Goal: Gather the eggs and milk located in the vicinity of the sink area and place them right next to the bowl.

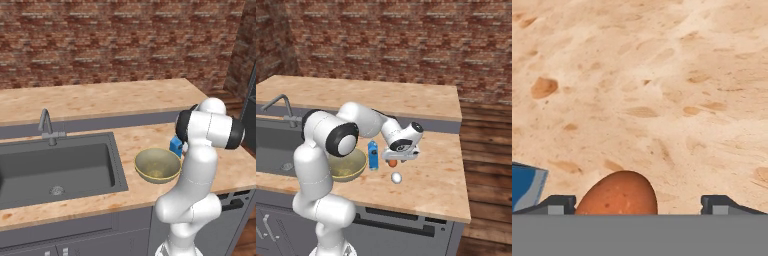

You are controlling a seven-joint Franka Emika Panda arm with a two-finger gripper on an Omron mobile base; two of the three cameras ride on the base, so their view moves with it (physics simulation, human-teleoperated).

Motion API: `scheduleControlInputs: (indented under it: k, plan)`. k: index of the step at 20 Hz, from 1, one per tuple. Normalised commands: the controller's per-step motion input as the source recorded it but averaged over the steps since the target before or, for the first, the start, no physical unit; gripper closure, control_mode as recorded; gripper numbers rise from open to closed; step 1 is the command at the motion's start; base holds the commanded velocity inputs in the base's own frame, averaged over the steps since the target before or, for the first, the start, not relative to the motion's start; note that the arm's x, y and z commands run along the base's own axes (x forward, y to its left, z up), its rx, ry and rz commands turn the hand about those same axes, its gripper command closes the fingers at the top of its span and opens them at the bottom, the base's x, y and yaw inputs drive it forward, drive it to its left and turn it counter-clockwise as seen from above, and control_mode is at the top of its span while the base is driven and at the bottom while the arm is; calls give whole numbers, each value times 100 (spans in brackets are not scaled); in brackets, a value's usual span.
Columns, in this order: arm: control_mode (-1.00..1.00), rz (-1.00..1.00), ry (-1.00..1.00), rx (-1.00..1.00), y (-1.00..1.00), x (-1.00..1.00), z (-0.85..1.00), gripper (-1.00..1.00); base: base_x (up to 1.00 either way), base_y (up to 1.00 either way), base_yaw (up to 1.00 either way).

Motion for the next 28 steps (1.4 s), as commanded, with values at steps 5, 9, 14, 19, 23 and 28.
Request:
scheduleControlInputs:
  k: [5,9,14,19,23,28]
  plan:
    - [-100,0,3,0,12,0,-25,100,0,0,0]
    - [-100,0,5,0,14,0,-20,100,0,0,0]
    - [-100,0,5,0,10,0,-18,100,0,0,0]
    - [-100,0,2,0,1,0,-8,100,0,0,0]
    - [-100,0,0,0,0,0,0,100,0,0,0]
    - [-100,0,0,0,0,-13,1,100,0,0,0]
